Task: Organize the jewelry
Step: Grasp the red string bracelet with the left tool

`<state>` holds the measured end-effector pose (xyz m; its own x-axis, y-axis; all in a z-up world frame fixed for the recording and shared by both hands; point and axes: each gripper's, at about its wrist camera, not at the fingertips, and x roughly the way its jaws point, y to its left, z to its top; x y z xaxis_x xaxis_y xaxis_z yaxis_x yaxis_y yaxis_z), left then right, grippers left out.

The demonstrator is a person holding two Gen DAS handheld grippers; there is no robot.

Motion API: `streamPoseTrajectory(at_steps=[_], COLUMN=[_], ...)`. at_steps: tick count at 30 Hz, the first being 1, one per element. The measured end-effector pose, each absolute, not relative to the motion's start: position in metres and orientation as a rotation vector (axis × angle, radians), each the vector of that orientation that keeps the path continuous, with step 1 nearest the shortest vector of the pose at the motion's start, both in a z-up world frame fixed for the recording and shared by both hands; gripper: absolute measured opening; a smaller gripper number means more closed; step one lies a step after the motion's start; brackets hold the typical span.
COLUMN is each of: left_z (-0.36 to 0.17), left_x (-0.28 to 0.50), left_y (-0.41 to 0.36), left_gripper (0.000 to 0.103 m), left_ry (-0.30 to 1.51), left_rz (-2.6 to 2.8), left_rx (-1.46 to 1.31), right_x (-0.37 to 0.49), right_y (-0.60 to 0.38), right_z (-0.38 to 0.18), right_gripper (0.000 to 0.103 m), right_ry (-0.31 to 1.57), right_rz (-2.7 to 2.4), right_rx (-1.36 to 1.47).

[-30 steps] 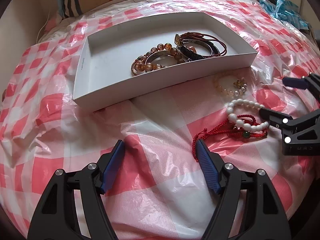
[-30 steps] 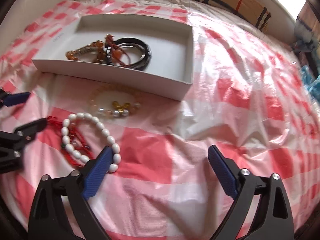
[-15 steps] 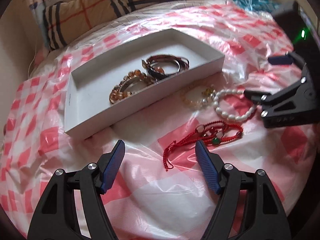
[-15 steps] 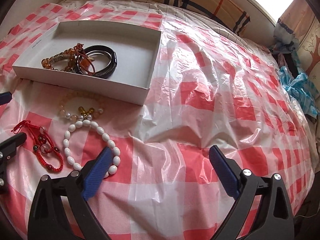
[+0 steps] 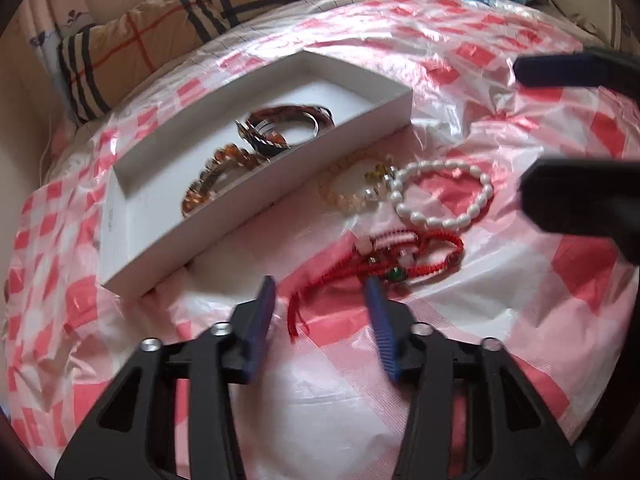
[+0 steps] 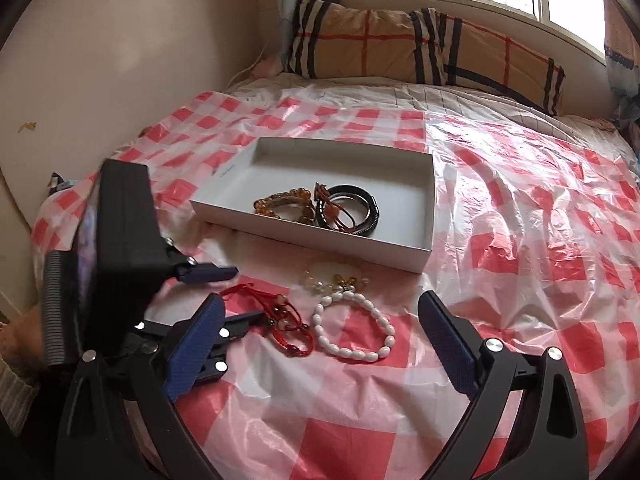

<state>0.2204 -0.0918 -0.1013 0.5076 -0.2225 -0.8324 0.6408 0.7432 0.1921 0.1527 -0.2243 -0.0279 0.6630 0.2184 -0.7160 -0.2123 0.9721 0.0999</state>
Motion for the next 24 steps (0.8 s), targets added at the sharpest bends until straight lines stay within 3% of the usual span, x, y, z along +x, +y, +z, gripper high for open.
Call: streamPoseTrajectory(at_steps=[3, 5, 15, 16, 17, 18, 20, 23, 24], left_z=[-0.098, -0.094, -0.063, -0.062, -0.063, -0.064, -0.066, -0.077, -0.082], left_x=[0.217, 0.212, 0.175, 0.175, 0.176, 0.178, 0.178, 0.185, 0.187], left_y=[-0.088, -0.078, -0.027, -0.029, -0.034, -0.039, -0.05, -0.065, -0.067], left_gripper=[0.007, 0.003, 0.004, 0.006, 0.015, 0.034, 0.062, 0.062, 0.049], left_ry=[0.959, 1.0, 0.975, 0.965, 0.957, 0.946, 0.899, 0.896, 0.911], left_rz=[-0.572, -0.593, -0.634, -0.63, -0.619, -0.605, -0.573, -0.54, -0.54], left_rx=[0.485, 0.416, 0.176, 0.184, 0.21, 0.236, 0.295, 0.376, 0.381], right_x=[0.151, 0.153, 0.158, 0.158, 0.158, 0.159, 0.159, 0.161, 0.161], right_y=[-0.232, -0.245, -0.269, -0.27, -0.269, -0.268, -0.267, -0.265, -0.263], right_z=[-0.025, -0.025, -0.026, -0.026, -0.027, -0.027, -0.028, -0.03, -0.031], right_gripper=[0.093, 0.093, 0.093, 0.093, 0.093, 0.093, 0.093, 0.093, 0.093], right_ry=[0.802, 0.802, 0.801, 0.804, 0.807, 0.81, 0.815, 0.82, 0.822], right_rz=[0.255, 0.263, 0.282, 0.28, 0.278, 0.276, 0.276, 0.283, 0.286], right_rx=[0.091, 0.158, 0.333, 0.329, 0.324, 0.319, 0.317, 0.311, 0.307])
